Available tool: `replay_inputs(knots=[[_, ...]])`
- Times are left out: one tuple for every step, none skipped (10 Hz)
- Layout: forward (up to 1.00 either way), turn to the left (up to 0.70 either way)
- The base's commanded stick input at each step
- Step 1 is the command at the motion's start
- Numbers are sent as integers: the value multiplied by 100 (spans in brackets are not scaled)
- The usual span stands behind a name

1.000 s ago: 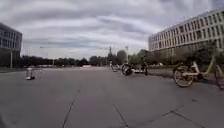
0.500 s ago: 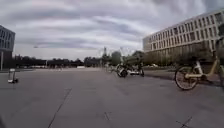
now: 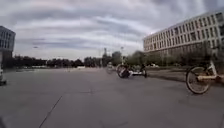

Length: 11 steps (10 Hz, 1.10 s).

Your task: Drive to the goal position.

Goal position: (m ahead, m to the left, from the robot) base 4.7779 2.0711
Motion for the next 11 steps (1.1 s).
replay_inputs(knots=[[85,0],[85,0],[85,0],[85,0],[85,34],[85,34],[85,33],[85,0],[85,0],[85,0],[85,0]])
